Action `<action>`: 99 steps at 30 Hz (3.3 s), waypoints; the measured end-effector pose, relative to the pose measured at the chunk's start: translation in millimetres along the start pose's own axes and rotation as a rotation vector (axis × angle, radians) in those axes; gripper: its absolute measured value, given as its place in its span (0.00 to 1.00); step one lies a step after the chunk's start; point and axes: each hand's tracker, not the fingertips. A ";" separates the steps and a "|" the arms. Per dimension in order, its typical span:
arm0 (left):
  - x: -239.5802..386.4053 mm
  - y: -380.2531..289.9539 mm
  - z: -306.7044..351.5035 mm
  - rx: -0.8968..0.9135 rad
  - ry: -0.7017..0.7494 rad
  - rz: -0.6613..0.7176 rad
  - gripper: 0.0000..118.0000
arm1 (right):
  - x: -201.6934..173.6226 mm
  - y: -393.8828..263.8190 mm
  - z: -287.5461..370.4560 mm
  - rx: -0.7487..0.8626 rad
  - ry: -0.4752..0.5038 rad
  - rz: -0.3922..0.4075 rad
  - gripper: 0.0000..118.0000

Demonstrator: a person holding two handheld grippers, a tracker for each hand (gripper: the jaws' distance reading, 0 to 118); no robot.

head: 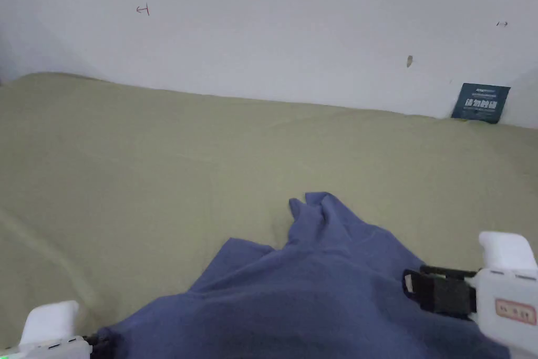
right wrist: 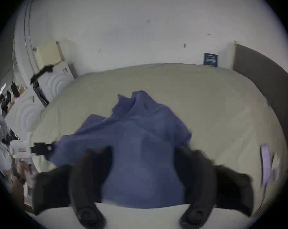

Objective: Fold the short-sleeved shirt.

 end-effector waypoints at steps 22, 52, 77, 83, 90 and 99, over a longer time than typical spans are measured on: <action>-3.8 -6.6 -9.2 0.019 -0.001 -0.015 0.02 | -3.1 109.6 -248.9 -0.341 0.108 0.349 0.03; 127.2 354.8 116.0 0.465 -0.125 -0.358 0.02 | 23.6 348.3 47.0 0.517 -0.089 0.153 0.02; 116.8 398.3 93.0 0.578 -0.094 -0.457 0.02 | 18.0 331.9 98.2 0.652 -0.044 0.202 0.03; 98.8 334.1 96.5 0.526 -0.153 -0.486 0.02 | 9.2 262.3 97.5 0.581 0.012 0.215 0.03; 69.0 255.5 112.3 0.470 -0.175 -0.507 0.02 | -0.4 167.2 106.2 0.468 0.116 0.224 0.03; 29.5 157.6 125.5 0.396 -0.217 -0.467 0.02 | 10.3 63.3 118.4 0.346 0.188 0.190 0.03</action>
